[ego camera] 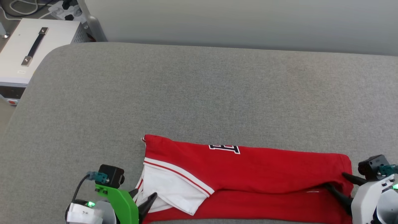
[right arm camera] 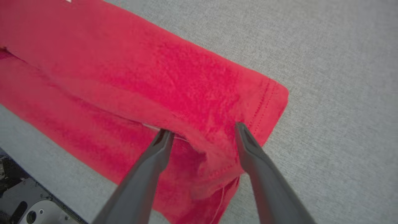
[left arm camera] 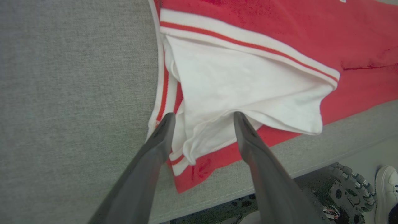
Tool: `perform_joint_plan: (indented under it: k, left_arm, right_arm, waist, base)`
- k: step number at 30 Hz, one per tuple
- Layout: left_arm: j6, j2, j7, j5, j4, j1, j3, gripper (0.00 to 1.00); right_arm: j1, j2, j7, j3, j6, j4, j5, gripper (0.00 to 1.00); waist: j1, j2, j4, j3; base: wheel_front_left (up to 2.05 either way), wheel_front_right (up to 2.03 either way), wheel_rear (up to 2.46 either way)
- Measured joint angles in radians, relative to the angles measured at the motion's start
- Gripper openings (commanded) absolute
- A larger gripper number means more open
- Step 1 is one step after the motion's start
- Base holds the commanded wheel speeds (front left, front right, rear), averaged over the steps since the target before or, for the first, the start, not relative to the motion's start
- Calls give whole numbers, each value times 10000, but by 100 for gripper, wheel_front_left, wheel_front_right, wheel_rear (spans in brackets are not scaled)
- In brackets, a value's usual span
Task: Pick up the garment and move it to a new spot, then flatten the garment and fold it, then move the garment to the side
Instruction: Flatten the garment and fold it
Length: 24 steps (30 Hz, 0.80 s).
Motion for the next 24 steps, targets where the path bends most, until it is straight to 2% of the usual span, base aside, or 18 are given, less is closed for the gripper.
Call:
perform_joint_plan:
  k: [6, 10, 12, 16, 20, 24]
  left_arm:
    - [31, -132, -1080, 196, -372, -67, 445, 100]
    - [418, -439, -2489, 1070, -612, -414, 729, 100]
    - [529, -815, -3223, 1227, -640, -410, 872, 100]
    - [635, -1085, -4573, 1778, -608, -385, 1051, 100]
    - [731, -1666, -5074, 2217, -648, -342, 1607, 100]
    - [713, -2274, -5104, 3695, -991, -106, 2640, 100]
  right_arm:
    - [46, 69, 322, -805, 0, -748, 489, 100]
    - [269, 290, 999, -1668, 0, -1106, 803, 100]
    - [440, 617, 1538, -2209, 0, -1158, 924, 100]
    - [844, 1513, 2826, -3409, 0, -1112, 945, 100]
    - [1059, 2274, 3923, -4339, -2, -1135, 314, 100]
    - [1084, 3202, 4673, -5156, 0, -1277, -134, 100]
  waist:
    - [0, 0, 13, -309]
    - [0, 0, 47, -420]
    - [0, 0, 49, -490]
    - [0, 0, 44, -585]
    - [0, 0, 68, -542]
    - [0, 0, 133, -416]
  base:
    - [0, 0, 0]
    - [0, 0, 0]
    - [0, 0, 0]
    - [0, 0, 0]
    - [0, 0, 0]
    - [0, 0, 0]
